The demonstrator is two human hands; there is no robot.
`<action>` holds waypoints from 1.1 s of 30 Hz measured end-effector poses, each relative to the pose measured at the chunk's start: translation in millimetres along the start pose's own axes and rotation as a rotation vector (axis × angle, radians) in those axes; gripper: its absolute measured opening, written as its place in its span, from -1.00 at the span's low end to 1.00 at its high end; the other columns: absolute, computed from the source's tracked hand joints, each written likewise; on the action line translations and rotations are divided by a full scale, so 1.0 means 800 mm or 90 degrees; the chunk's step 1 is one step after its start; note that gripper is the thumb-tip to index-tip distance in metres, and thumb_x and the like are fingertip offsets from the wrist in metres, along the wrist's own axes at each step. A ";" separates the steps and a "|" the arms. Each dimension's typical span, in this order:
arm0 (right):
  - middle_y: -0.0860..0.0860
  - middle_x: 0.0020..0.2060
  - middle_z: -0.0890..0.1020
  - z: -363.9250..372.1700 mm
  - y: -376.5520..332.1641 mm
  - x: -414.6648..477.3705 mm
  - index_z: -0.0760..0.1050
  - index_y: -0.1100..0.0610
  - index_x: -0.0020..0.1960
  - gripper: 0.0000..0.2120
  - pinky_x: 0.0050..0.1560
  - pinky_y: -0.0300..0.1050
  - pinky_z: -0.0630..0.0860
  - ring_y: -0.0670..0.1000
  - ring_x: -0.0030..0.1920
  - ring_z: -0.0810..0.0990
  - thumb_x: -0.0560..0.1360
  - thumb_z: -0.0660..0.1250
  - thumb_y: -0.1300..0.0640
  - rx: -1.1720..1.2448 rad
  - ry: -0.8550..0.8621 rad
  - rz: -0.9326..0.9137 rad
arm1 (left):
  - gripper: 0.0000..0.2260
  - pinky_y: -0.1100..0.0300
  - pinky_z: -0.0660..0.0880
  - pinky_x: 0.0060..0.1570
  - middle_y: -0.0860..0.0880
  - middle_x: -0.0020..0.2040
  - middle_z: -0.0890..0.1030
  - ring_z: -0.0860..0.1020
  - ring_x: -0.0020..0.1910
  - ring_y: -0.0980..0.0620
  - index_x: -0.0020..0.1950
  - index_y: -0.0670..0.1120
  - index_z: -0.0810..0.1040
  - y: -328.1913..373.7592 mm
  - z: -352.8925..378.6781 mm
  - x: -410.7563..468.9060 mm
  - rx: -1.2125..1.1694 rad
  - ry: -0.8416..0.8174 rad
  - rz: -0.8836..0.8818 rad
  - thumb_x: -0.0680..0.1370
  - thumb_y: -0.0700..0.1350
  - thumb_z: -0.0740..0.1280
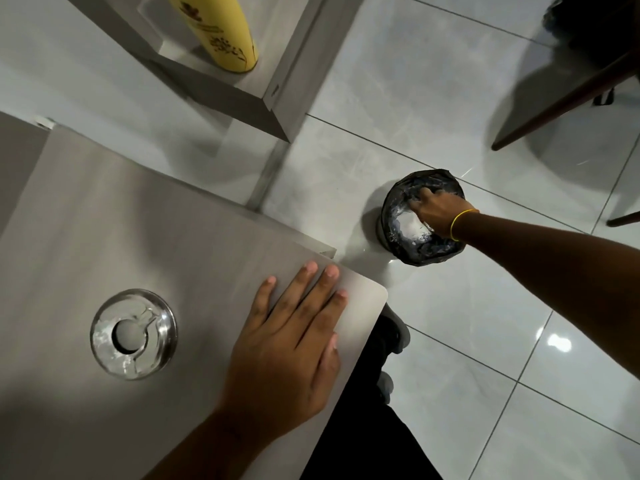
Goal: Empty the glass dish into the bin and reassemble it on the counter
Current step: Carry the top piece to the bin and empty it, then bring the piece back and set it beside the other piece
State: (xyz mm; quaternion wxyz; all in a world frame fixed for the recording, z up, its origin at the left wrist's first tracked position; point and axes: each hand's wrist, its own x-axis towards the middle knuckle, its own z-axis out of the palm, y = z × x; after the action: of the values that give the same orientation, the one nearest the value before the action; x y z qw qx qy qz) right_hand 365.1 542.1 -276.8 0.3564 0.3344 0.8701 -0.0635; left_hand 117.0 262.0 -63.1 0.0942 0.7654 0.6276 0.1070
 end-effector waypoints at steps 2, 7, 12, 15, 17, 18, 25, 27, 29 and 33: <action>0.27 0.34 0.49 0.006 0.005 0.003 0.26 0.13 0.63 -0.41 0.11 0.22 0.69 0.34 0.18 0.70 0.63 0.31 0.21 -0.027 0.003 0.008 | -0.54 -0.27 0.22 0.67 -0.09 0.70 0.37 0.28 0.73 -0.10 0.62 -0.10 0.45 0.001 0.000 0.001 0.002 -0.002 -0.002 0.71 -0.06 0.21; 0.27 0.31 0.48 0.020 0.013 0.014 0.13 0.02 0.70 -0.31 0.12 0.20 0.68 0.37 0.17 0.69 0.62 0.26 0.22 0.009 0.003 0.004 | -0.53 -0.23 0.17 0.70 -0.06 0.72 0.32 0.25 0.74 -0.08 0.63 -0.07 0.41 0.001 -0.003 0.000 0.008 -0.023 -0.006 0.73 -0.01 0.13; 0.28 0.28 0.52 0.033 0.019 0.015 0.22 0.04 0.66 -0.30 0.11 0.21 0.69 0.39 0.16 0.68 0.57 0.36 0.20 0.088 0.000 0.062 | -0.52 -0.20 0.12 0.71 -0.05 0.74 0.28 0.22 0.75 -0.07 0.64 -0.05 0.38 -0.001 -0.001 0.001 0.021 -0.039 0.002 0.73 0.02 0.09; 0.35 0.26 0.57 0.037 0.021 0.010 0.27 0.02 0.62 -0.43 0.13 0.25 0.66 0.45 0.15 0.67 0.64 0.31 0.05 0.301 0.047 0.176 | -0.53 -0.21 0.13 0.71 -0.05 0.74 0.28 0.23 0.74 -0.08 0.63 -0.06 0.40 -0.002 0.000 0.000 0.021 -0.032 0.005 0.73 0.01 0.10; 0.39 0.24 0.61 0.037 0.024 0.003 0.32 0.09 0.54 -0.40 0.17 0.24 0.61 0.47 0.18 0.64 0.56 0.42 0.05 0.472 0.054 0.280 | -0.53 -0.23 0.17 0.69 -0.07 0.73 0.32 0.25 0.74 -0.09 0.62 -0.08 0.42 -0.002 0.000 -0.001 0.013 -0.023 0.008 0.72 -0.01 0.13; 0.41 0.22 0.62 0.032 0.025 -0.004 0.33 0.12 0.50 -0.36 0.20 0.23 0.60 0.47 0.21 0.63 0.49 0.49 0.12 0.545 0.040 0.330 | -0.54 -0.24 0.19 0.69 -0.07 0.72 0.34 0.26 0.73 -0.09 0.61 -0.08 0.43 -0.002 0.001 -0.003 0.013 -0.019 0.008 0.71 -0.02 0.15; 0.24 0.08 0.71 -0.030 0.009 -0.086 0.57 0.09 -0.01 -0.69 -0.10 0.03 0.76 0.27 0.01 0.73 0.34 0.59 0.28 0.943 0.091 0.536 | -0.51 -0.28 0.19 0.68 -0.05 0.73 0.33 0.19 0.76 -0.12 0.63 -0.07 0.41 0.002 0.004 -0.003 0.048 -0.053 -0.019 0.71 0.02 0.11; 0.28 0.03 0.67 -0.055 0.002 -0.112 0.49 0.07 -0.15 -0.67 -0.33 0.06 0.77 0.29 -0.14 0.72 0.37 0.57 0.39 1.075 0.130 0.535 | -0.49 -0.30 0.22 0.67 -0.05 0.74 0.30 0.17 0.76 -0.12 0.66 -0.06 0.36 0.004 0.004 -0.003 0.058 -0.071 -0.023 0.70 0.02 0.15; 0.37 -0.03 0.64 -0.087 -0.009 -0.146 0.49 0.11 -0.17 -0.66 -0.31 0.05 0.76 0.27 -0.23 0.70 0.39 0.54 0.48 1.163 0.160 0.503 | -0.46 -0.33 0.27 0.63 -0.06 0.74 0.30 0.19 0.76 -0.12 0.67 -0.04 0.34 0.009 0.000 -0.004 0.065 -0.081 -0.042 0.67 0.02 0.20; 0.45 -0.02 0.69 -0.168 -0.042 -0.207 0.57 0.12 -0.10 -0.70 -0.09 0.30 0.74 0.21 -0.20 0.70 0.43 0.52 0.49 1.180 0.237 0.373 | -0.48 -0.38 0.38 0.54 -0.07 0.71 0.37 0.25 0.73 -0.12 0.66 -0.05 0.36 0.028 -0.007 -0.007 0.078 -0.041 -0.128 0.69 0.02 0.18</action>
State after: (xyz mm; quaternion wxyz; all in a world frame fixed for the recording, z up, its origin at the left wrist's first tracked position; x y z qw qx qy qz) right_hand 353.0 474.3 -72.6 -0.1873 0.6879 0.4015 -0.5749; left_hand 135.4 252.2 -51.3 0.0774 0.7057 0.7035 0.0336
